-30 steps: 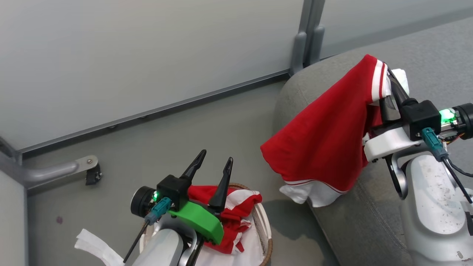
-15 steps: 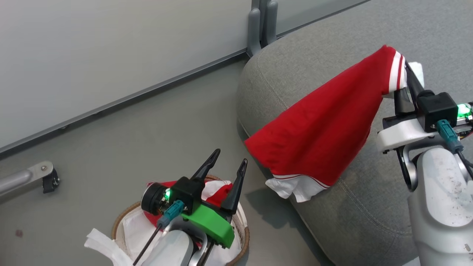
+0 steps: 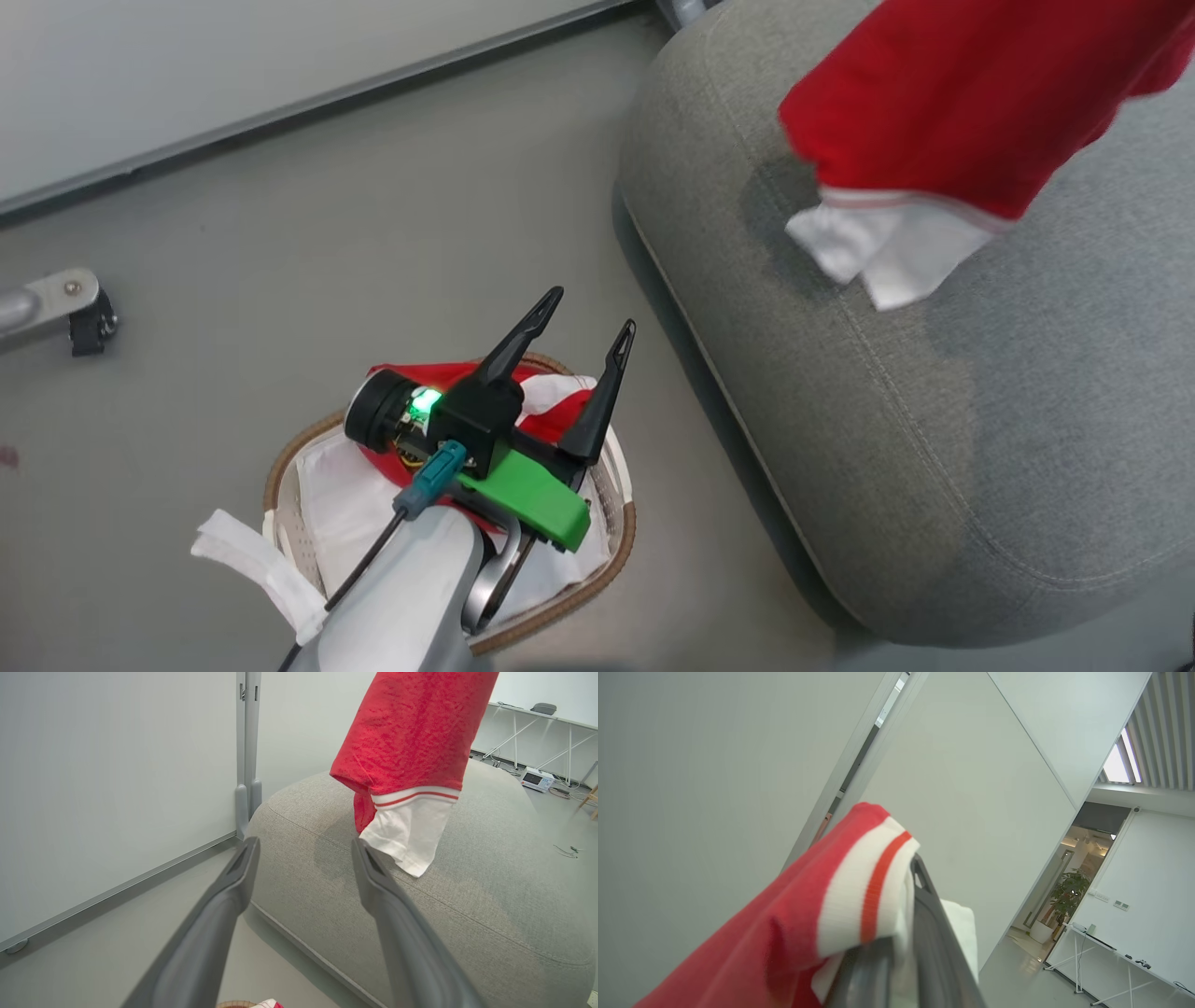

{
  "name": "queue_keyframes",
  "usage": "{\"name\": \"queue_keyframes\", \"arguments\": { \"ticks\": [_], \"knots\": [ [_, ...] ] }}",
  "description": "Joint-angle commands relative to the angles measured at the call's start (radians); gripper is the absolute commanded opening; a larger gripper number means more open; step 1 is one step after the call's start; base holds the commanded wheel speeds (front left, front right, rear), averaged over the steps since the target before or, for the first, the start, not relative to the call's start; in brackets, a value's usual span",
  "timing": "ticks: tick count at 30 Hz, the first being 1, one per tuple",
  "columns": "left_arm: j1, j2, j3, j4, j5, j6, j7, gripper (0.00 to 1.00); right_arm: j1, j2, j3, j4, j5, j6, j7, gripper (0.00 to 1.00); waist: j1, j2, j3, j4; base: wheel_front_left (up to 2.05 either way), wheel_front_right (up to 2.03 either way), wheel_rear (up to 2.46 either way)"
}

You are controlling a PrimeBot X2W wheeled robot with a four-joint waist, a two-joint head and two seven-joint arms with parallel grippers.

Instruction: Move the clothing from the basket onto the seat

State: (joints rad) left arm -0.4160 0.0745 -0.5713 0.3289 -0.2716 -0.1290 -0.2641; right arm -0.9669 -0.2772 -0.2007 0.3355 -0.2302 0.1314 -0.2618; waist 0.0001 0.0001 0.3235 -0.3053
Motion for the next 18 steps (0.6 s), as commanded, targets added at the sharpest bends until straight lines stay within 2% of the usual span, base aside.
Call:
{"name": "queue_keyframes", "arguments": {
  "ticks": [1, 5, 9, 18],
  "knots": [
    [-0.028, 0.011, 0.002, -0.006, 0.011, -0.002, -0.001, 1.0, -0.059, -0.023, -0.015, 0.015, 0.001, -0.001, -0.005, 0.0, -0.0001, -0.0001, 0.116, 0.07, 0.0, 0.0, 0.0],
    [-0.066, 0.019, 0.006, -0.021, 0.02, -0.002, -0.001, 1.0, -0.186, -0.067, -0.07, 0.051, -0.011, -0.001, -0.005, 0.0, -0.0001, -0.0001, 0.189, 0.095, 0.0, 0.0, 0.0],
    [-0.094, 0.02, 0.018, -0.032, 0.03, -0.002, -0.001, 1.0, -0.22, -0.088, -0.095, 0.105, -0.038, -0.001, -0.003, 0.0, -0.0001, -0.0001, 0.251, 0.113, 0.0, 0.0, 0.0],
    [-0.123, 0.021, 0.039, -0.04, 0.053, -0.002, -0.001, 1.0, -0.071, -0.039, -0.164, 0.252, -0.058, -0.001, -0.004, 0.0, -0.0001, -0.0001, 0.331, 0.13, 0.0, 0.0, 0.0]
  ]
}}
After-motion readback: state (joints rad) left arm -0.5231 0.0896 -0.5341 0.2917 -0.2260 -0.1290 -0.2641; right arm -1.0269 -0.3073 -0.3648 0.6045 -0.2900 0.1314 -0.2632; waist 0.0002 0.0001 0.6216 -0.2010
